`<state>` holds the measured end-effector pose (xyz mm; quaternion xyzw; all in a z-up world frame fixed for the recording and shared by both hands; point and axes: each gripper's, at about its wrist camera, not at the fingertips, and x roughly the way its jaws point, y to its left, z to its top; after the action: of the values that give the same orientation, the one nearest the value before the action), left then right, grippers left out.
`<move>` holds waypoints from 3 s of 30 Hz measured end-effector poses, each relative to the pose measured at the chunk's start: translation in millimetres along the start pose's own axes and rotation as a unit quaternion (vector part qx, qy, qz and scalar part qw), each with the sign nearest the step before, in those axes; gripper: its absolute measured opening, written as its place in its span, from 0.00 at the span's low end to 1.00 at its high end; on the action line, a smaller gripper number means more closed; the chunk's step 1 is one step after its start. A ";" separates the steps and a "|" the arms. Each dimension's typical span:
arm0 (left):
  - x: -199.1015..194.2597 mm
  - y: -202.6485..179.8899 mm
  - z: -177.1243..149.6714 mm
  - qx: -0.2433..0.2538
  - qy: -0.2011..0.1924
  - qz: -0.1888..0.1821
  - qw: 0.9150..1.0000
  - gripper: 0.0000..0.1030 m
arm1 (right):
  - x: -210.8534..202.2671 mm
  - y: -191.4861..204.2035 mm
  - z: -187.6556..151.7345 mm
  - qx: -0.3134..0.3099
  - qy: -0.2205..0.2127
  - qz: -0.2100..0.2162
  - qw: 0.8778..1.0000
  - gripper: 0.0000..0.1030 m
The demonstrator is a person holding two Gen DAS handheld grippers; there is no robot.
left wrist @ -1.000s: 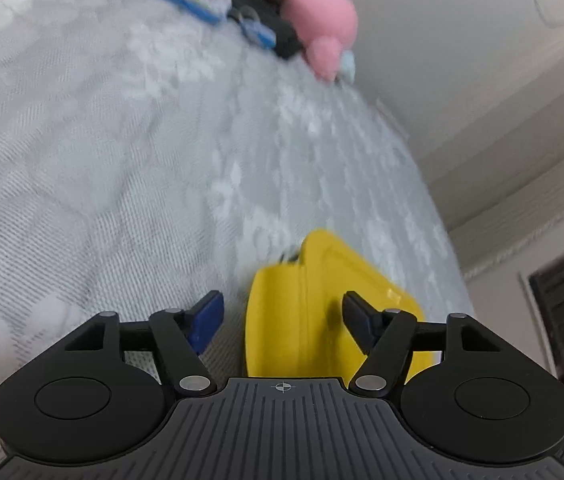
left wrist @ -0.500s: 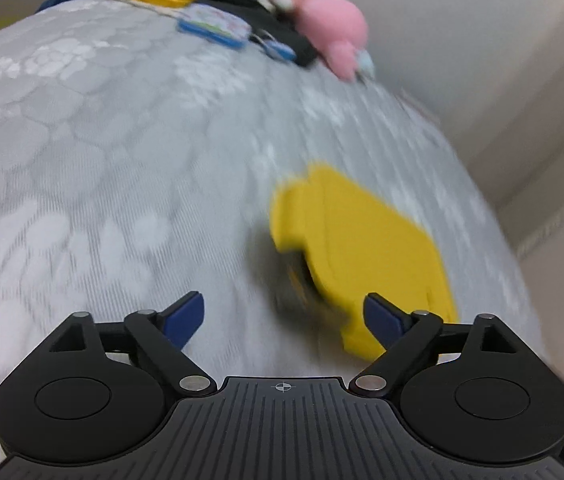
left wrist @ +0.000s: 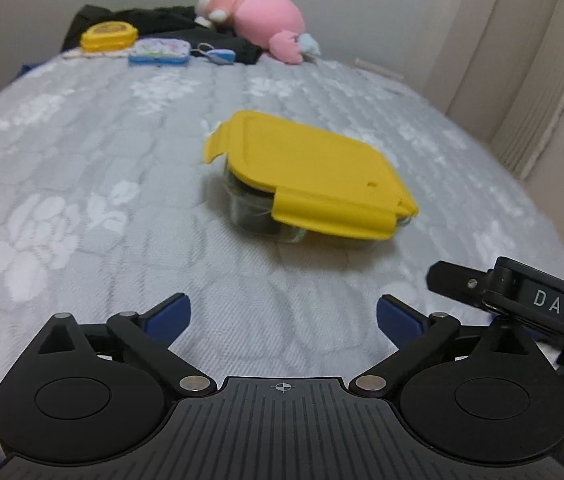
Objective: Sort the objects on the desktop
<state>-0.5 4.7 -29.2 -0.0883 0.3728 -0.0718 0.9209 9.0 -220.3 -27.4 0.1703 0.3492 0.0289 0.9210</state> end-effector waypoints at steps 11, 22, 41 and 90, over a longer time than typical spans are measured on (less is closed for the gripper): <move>4.7 -5.8 -2.6 0.029 0.018 0.057 0.998 1.00 | 5.2 2.3 -5.0 -0.070 0.026 -0.069 0.995 1.00; -3.5 17.2 3.9 -0.038 -0.009 0.062 0.997 1.00 | 8.0 5.8 -9.9 -0.113 0.033 -0.072 0.990 1.00; -6.3 2.7 2.5 0.004 -0.016 0.072 0.997 1.00 | 6.8 9.8 -10.0 -0.120 0.032 -0.071 0.990 1.00; -6.4 -2.6 4.7 0.023 0.014 0.079 0.996 1.00 | 1.6 10.0 -4.5 -0.103 0.047 -0.058 0.992 1.00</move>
<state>-1.9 3.9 -21.0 -0.0362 0.3896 -0.0083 0.9202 8.0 -209.3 -28.2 0.0523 0.3968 0.0191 0.9162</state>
